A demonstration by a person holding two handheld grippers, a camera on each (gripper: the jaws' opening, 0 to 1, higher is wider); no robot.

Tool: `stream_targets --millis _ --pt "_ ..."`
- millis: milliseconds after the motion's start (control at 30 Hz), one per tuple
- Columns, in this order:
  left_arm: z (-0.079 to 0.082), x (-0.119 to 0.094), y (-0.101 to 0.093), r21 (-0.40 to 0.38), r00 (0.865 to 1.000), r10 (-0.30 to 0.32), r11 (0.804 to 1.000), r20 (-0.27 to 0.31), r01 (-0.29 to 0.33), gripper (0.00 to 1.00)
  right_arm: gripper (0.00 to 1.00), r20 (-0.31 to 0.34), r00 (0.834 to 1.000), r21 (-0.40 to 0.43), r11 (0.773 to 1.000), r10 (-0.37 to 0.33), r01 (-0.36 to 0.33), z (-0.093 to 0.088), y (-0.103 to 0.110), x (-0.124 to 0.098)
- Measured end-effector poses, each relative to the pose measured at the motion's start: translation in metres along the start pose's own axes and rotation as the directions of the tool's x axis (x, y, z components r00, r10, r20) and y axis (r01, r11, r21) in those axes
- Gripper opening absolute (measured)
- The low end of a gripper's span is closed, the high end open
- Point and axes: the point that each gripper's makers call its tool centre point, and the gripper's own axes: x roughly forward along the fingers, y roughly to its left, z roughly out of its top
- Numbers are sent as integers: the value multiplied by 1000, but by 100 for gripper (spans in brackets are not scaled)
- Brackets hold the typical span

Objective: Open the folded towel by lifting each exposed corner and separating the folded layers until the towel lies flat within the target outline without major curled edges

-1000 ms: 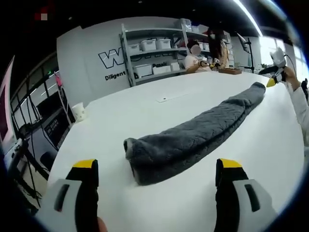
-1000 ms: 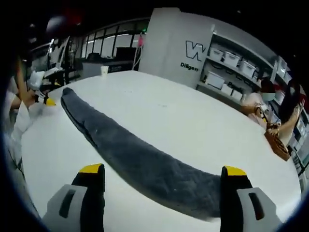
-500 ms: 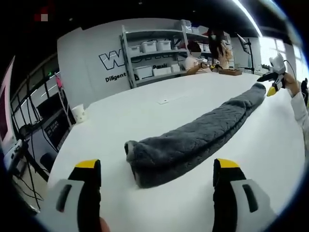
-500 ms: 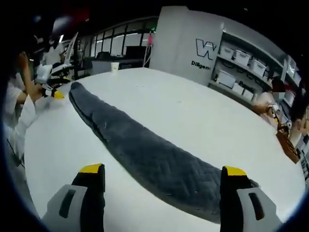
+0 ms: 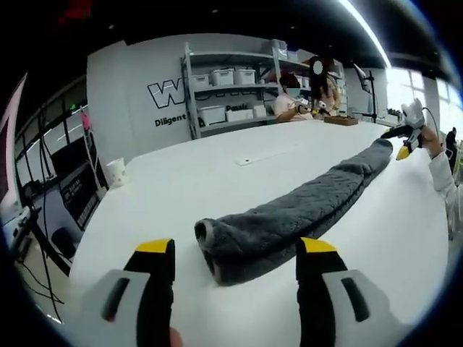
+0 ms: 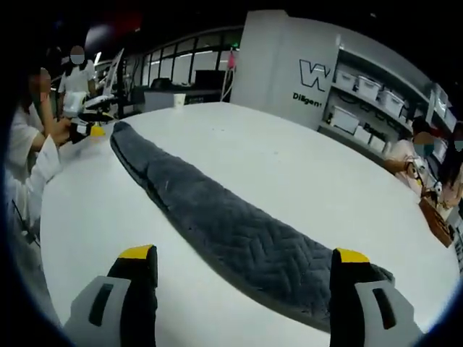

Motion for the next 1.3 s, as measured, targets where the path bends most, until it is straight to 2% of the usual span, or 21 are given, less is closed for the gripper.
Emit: stream_targets --millis 167,367,433,633,967,1300 --pt "-1 6 3 -3 1000 -15 1000 -6 15 54 99 1 1000 1 1000 4 -4 -1 1 0" --pt "-1 15 9 -20 1000 -27 999 -4 27 33 99 10 1000 1 1000 7 -7 -1 1 -2" --pt "-2 17 11 -20 1000 -26 999 -9 26 29 99 8 1000 0 1000 8 -8 -1 1 -1" --pt "-2 21 16 -12 1000 -7 1000 -5 7 4 99 18 1000 0 1000 17 -17 0 3 -3" --pt "-4 22 16 -28 999 -28 999 -22 27 1 99 38 999 6 1000 18 -18 2 3 -6" --pt "25 22 13 -97 997 -60 993 39 64 1 99 58 998 12 1000 19 -20 5 2 -9"
